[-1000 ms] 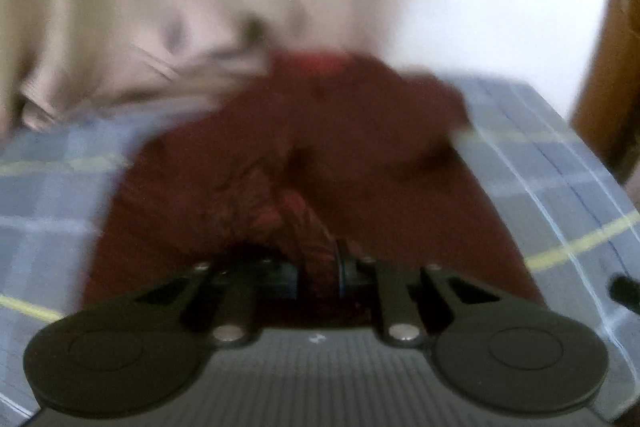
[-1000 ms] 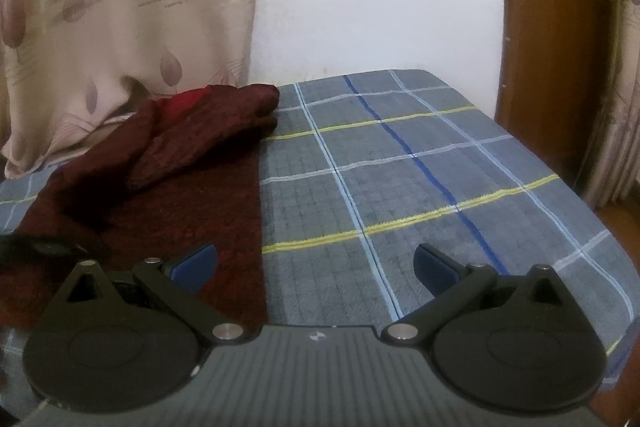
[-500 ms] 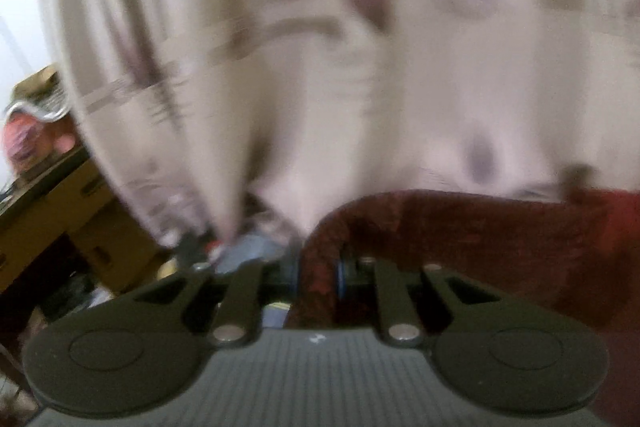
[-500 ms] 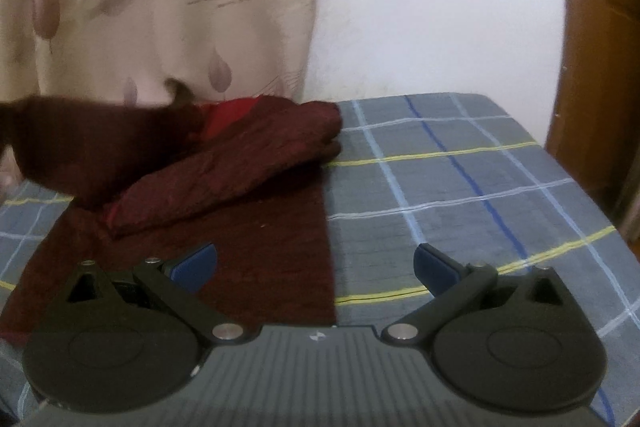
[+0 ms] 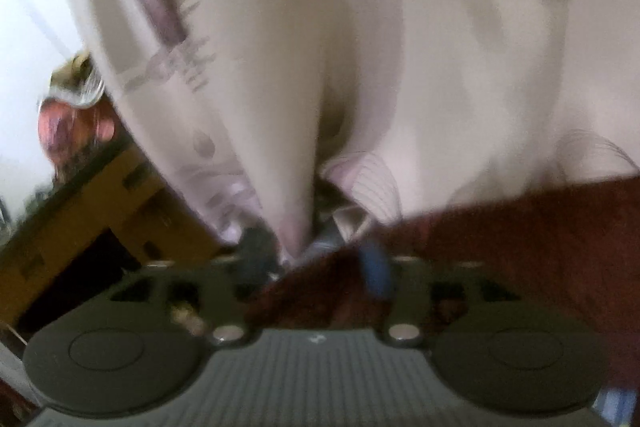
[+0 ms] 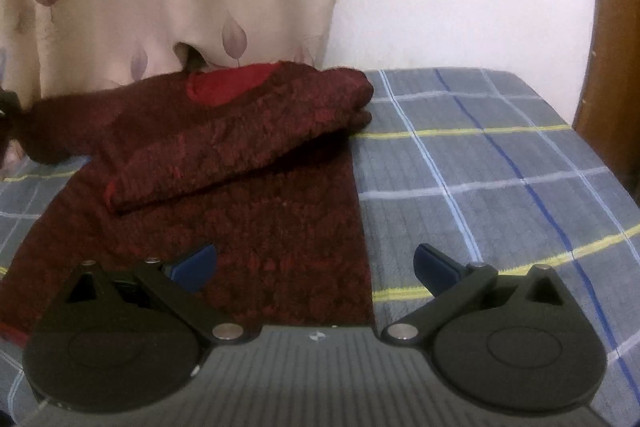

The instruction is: Fold small clothes

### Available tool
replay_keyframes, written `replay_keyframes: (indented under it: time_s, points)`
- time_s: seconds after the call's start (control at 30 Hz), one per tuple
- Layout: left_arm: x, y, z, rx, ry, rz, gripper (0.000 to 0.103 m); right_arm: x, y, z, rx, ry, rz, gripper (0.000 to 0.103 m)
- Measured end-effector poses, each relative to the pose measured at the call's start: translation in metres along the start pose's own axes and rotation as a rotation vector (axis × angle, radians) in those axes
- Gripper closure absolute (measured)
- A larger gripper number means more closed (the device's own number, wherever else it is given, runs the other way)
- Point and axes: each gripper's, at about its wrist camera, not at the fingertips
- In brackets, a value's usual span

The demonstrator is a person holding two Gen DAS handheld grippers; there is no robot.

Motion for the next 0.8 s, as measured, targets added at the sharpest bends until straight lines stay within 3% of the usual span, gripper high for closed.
replay_keyframes:
  time_s: [0.03,0.17,0.3,0.4,0.53,0.63,0.8]
  points:
    - [0.015,-0.001,-0.004,-0.004,0.085,-0.03,0.012,0.0,0.0,0.002,-0.01,0.006,0.003,0.0]
    - [0.067,-0.011,-0.011,-0.007,0.294,-0.145,0.011,0.003,-0.008,0.016,-0.045,0.043,0.041,0.0]
    - [0.102,0.007,-0.019,-0.065,0.291,-0.12,0.011,0.03,-0.025,0.029,-0.079,0.21,0.072,0.0]
    - [0.117,0.041,-0.037,-0.078,0.309,-0.156,0.011,0.057,-0.041,0.034,-0.112,0.37,0.106,0.0]
    - [0.12,0.097,-0.092,-0.074,0.347,-0.321,0.011,0.093,-0.069,0.034,-0.139,0.562,0.172,0.001]
    - [0.11,0.137,-0.14,-0.08,0.336,-0.446,0.011,0.117,-0.085,0.029,-0.166,0.686,0.174,0.006]
    - [0.082,0.159,-0.187,-0.022,0.332,-0.582,0.011,0.147,-0.112,0.027,-0.159,0.837,0.171,0.016]
Point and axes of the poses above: each gripper's, at about its wrist camera, not at the fingertips, and y roughly against the way its jaws point, x to its left, z to its top, and after that the axes turned 1 degree about -z, right-handed
